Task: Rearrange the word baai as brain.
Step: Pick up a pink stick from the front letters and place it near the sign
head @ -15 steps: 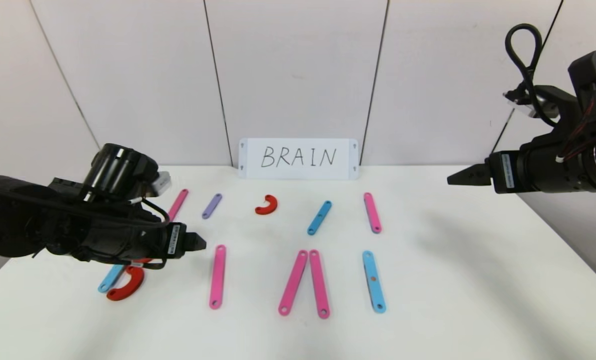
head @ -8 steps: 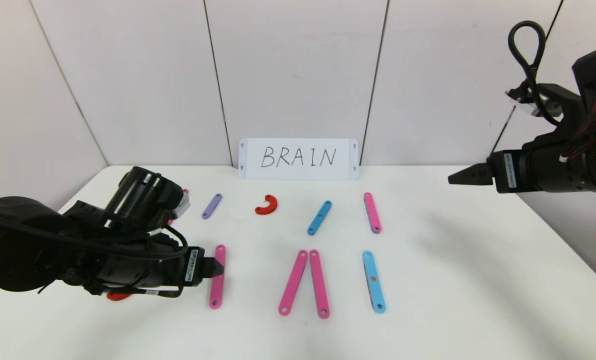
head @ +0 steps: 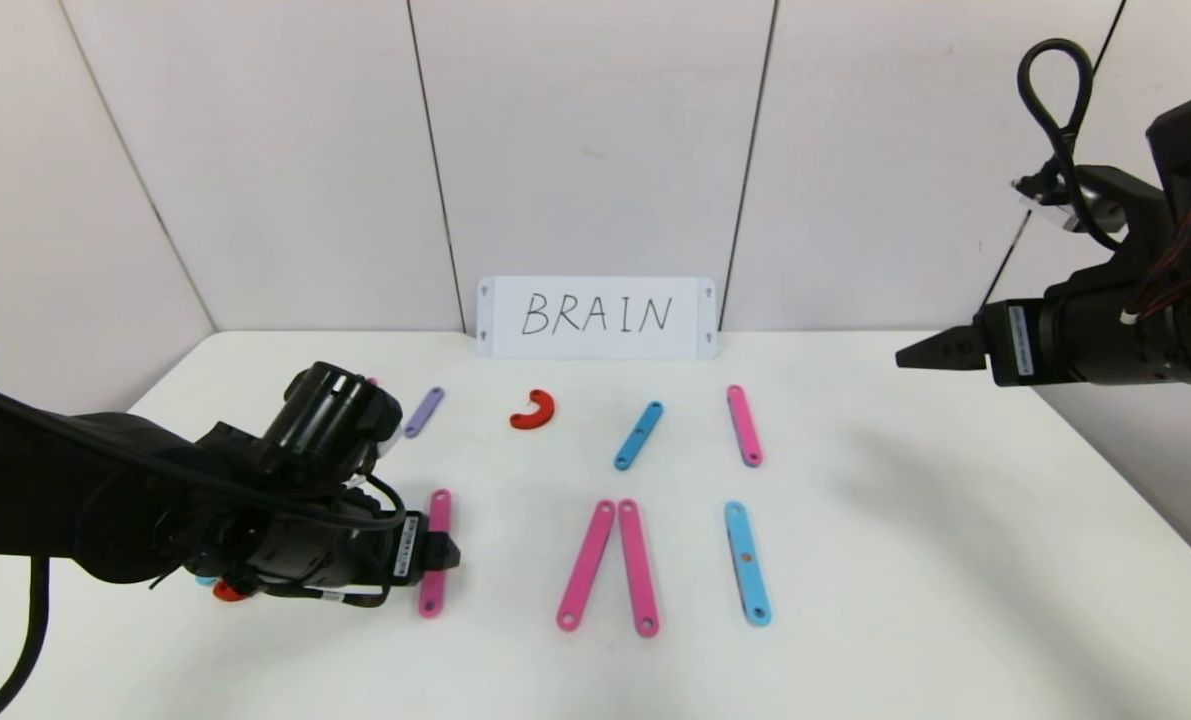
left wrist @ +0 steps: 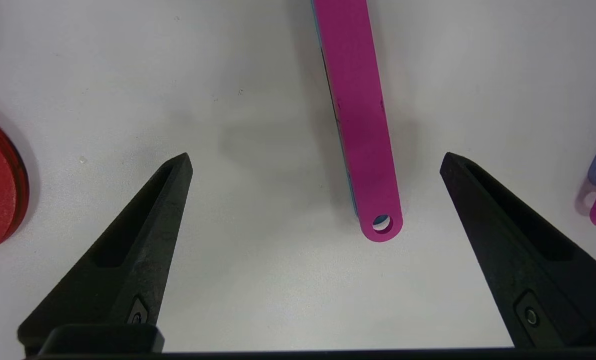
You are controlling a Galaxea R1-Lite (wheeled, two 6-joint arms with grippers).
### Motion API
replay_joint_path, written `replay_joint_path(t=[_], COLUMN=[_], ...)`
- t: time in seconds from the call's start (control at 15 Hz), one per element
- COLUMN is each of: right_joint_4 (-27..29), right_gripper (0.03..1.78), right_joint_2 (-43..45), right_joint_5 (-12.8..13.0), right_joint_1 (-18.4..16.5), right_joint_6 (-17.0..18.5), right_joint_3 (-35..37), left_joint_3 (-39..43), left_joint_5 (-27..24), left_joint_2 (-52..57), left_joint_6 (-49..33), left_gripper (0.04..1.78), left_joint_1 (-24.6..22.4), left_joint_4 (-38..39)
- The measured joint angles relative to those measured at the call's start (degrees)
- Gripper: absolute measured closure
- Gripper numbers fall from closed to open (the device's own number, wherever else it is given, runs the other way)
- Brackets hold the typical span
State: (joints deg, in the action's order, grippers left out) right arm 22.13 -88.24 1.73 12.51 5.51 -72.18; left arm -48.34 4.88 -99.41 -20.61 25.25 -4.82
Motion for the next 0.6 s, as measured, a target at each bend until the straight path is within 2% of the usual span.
replay_joint_path(t=[0.4, 0.6], right_joint_4=[-0.07, -0.11], right_gripper=[0.07, 0.07], right_joint_2=[0.3, 0.45], right_joint_5=[0.0, 0.0], right_joint_1=[0.06, 0.11], right_joint_6=[0.0, 0.0], right_joint_3=[0.18, 0.27], left_joint_3=[-0.95, -1.17], left_joint_5=[0.16, 3.41], left_joint_2=[-2.71, -4.8], left_joint_6=[0.24, 0.15], left_gripper=[0.09, 0.09], left_joint_1=[0.46, 1.23], left_joint_4=[2.15, 4.29])
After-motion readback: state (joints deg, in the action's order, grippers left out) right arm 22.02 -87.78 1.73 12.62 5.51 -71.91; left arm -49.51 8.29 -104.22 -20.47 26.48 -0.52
